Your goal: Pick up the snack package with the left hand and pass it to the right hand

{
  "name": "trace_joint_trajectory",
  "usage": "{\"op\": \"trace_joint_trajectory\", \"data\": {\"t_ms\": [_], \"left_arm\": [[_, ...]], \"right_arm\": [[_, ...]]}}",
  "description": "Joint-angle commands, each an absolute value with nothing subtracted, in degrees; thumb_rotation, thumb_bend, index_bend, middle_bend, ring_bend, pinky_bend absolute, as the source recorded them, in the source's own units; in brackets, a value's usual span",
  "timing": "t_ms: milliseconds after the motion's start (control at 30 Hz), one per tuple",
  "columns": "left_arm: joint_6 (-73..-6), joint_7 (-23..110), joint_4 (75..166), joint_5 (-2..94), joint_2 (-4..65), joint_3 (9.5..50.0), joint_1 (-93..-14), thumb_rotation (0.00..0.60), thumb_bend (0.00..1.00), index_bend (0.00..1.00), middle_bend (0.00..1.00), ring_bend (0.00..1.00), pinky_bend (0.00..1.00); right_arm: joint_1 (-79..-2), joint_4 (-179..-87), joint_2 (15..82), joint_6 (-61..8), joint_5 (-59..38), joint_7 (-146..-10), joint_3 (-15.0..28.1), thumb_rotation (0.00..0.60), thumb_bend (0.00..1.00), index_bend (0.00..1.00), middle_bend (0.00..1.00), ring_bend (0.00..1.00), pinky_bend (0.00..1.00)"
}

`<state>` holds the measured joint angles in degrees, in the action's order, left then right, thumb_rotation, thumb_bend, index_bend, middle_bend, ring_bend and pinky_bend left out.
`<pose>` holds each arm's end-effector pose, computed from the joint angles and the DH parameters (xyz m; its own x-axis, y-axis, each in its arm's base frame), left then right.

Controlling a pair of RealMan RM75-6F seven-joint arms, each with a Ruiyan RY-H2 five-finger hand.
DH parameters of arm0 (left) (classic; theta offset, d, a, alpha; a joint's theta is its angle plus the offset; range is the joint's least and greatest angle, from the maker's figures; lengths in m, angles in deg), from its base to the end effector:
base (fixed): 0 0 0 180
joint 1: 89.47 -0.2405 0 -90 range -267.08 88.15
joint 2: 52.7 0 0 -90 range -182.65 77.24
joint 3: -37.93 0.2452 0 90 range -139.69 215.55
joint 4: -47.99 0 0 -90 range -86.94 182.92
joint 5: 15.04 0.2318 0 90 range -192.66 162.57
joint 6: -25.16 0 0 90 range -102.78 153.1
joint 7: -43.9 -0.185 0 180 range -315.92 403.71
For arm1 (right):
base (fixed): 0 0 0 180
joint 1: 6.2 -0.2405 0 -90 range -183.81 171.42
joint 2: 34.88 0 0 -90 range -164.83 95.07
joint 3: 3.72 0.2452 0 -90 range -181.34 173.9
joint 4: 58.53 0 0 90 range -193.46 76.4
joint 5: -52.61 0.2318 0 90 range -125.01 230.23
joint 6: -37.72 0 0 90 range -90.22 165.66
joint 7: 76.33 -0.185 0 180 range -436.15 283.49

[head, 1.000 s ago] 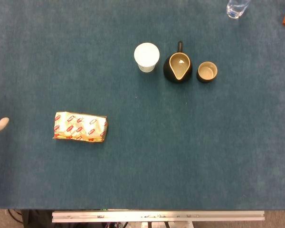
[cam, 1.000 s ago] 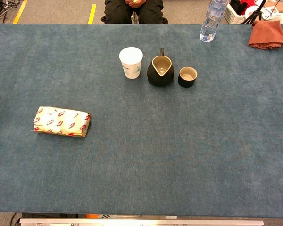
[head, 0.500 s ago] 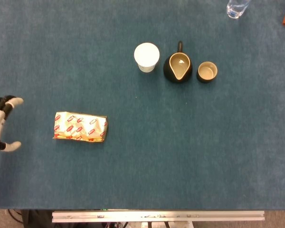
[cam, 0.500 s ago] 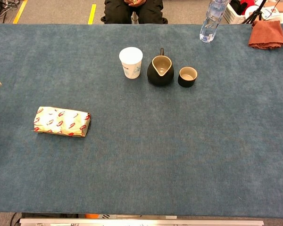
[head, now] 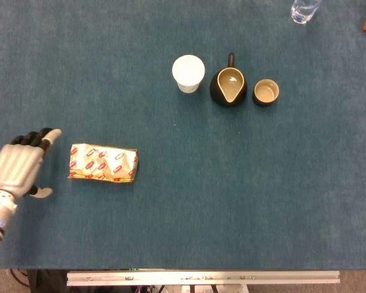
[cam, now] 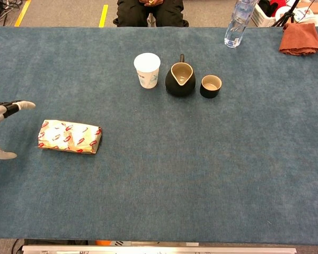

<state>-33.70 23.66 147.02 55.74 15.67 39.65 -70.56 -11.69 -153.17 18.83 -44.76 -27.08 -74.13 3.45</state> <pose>-0.2876 0.2460 0.0186 0.5070 0.4567 0.7310 0.8537 -0.1492 -0.4989 -0.3236 -0.2433 0.2047 0.5361 0.0404 0.8432 -0.8426 0.0871 0.5315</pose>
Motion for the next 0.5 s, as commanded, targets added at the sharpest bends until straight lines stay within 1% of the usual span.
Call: {"op": "trace_joint_trajectory", "data": {"t_ms": [33,233,500], "left_arm": [[-32.96,22.08,145.6,55.12,17.92,39.42,-69.42,0.6,0.07,0.06,0.09,0.13,0.19],[-32.27,19.26,144.56,52.7,20.29,39.27,-68.31,0.6,0.07,0.08,0.09,0.13,0.19],[-33.73,17.6,143.33,51.17,23.58,38.61,-67.78,0.6,0.07,0.24,0.13,0.13,0.19]], "right_arm": [[-11.54,-152.97,18.82,-44.82,-27.03,-74.43,3.37,0.6,0.21,0.34,0.37,0.29,0.23],[-11.14,-152.39,18.8,-44.92,-26.73,-75.09,3.17,0.6,0.21,0.34,0.37,0.29,0.23],[-10.75,-151.66,18.83,-45.22,-26.56,-76.03,3.14,0.6,0.21,0.34,0.37,0.29,0.23]]}}
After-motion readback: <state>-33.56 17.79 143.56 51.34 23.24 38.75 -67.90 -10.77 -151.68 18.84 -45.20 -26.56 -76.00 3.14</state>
